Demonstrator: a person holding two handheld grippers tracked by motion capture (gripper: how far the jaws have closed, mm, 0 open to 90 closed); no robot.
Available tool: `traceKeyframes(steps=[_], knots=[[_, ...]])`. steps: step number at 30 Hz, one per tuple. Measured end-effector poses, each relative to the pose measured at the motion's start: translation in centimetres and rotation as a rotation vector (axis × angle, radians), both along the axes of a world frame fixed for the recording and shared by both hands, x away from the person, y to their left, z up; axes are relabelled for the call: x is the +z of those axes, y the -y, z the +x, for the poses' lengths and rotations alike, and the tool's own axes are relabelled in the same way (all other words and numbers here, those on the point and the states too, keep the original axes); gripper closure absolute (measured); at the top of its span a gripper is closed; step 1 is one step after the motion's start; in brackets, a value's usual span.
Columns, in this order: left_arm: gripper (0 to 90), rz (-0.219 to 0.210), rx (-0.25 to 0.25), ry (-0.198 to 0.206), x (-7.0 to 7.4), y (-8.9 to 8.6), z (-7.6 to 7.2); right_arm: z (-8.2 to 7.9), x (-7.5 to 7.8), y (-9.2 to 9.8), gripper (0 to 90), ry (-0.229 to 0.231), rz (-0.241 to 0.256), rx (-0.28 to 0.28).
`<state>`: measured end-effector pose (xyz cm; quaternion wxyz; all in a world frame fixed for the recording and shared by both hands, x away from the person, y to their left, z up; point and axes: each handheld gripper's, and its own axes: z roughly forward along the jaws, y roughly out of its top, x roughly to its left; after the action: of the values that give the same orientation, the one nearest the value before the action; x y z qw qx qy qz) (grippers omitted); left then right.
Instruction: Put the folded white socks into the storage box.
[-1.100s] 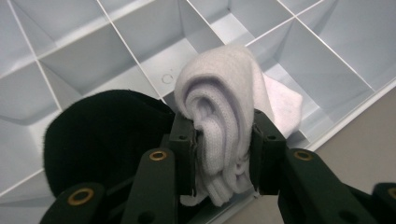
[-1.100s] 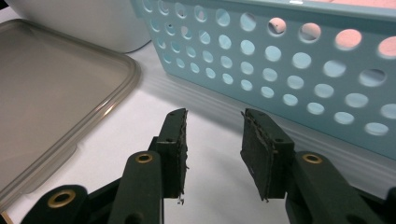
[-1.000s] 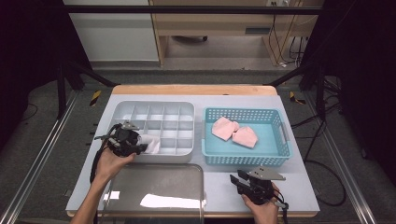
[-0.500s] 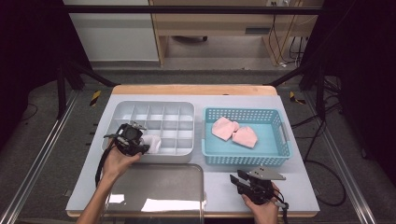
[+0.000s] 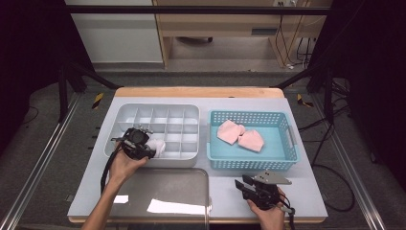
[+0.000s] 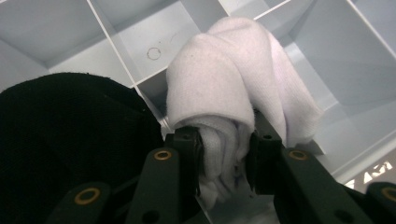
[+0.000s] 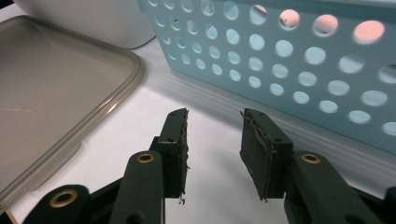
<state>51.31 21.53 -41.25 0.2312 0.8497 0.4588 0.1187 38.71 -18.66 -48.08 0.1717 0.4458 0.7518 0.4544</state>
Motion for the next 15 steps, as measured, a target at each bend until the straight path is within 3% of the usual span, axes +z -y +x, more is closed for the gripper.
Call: traceKeyframes(steps=[3, 5, 6, 10, 13, 15], knots=[[61.6, -0.034, 0.007, 0.038, 0.7, -0.4, -0.6, -0.1, 0.0, 0.0, 59.4, 0.002, 0.001, 0.0], [50.4, -0.04, 0.026, 0.091, 1.3, -0.6, -0.9, -0.1, 0.1, 0.1, 58.8, 0.004, 0.002, -0.002], [49.5, -0.07, 0.029, 0.113, 1.6, -0.9, -1.0, -0.1, 0.1, 0.2, 58.8, 0.006, 0.004, -0.005], [53.1, -0.115, 0.055, 0.121, 1.6, -1.1, -0.7, -0.1, 0.2, 0.4, 59.0, 0.008, 0.009, -0.01], [65.9, -0.086, 0.058, 0.138, 1.2, -0.5, -0.7, -0.1, 0.2, 0.4, 59.7, 0.01, 0.009, -0.01], [69.7, -0.045, 0.062, 0.14, 1.0, -0.2, -0.7, 0.0, 0.1, 0.3, 59.8, 0.007, 0.007, -0.011]])
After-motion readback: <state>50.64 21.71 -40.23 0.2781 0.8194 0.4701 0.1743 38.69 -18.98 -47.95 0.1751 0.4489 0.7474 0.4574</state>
